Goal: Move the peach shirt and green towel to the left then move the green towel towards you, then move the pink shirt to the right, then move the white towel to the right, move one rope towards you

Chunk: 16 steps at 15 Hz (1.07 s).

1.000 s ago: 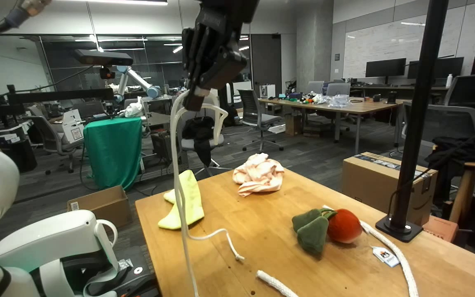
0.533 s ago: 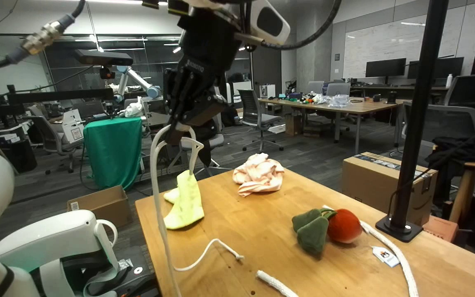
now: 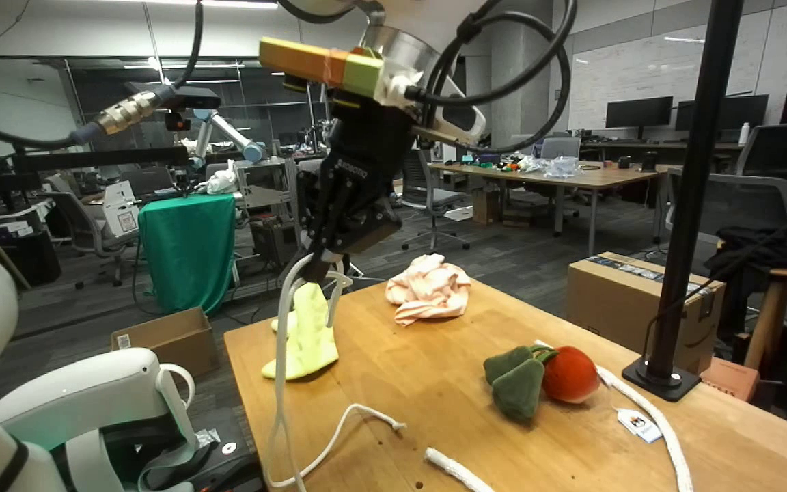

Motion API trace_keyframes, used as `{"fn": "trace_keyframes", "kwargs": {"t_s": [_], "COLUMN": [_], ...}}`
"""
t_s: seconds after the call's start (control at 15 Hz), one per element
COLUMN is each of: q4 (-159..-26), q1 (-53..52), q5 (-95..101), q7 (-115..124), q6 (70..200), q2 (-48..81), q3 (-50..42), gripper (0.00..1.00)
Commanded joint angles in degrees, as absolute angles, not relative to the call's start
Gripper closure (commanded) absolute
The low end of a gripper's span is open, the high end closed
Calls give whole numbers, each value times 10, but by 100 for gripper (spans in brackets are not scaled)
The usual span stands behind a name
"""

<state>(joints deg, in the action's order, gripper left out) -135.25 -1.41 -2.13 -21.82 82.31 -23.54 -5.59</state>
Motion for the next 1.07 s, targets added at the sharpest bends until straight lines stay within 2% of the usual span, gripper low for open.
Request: {"fn": "trace_keyframes", "kwargs": {"t_s": [0.0, 0.47, 1.0], "q4": [-1349, -1360, -1403], "q1": [-17, -12, -12], "q5": [-24, -67, -141], "q7": [-223, -214, -209], "q6": [887, 1018, 1095], "q2": [-194, -140, -117], "q3": [-53, -52, -47], "gripper": [97, 97, 97]}}
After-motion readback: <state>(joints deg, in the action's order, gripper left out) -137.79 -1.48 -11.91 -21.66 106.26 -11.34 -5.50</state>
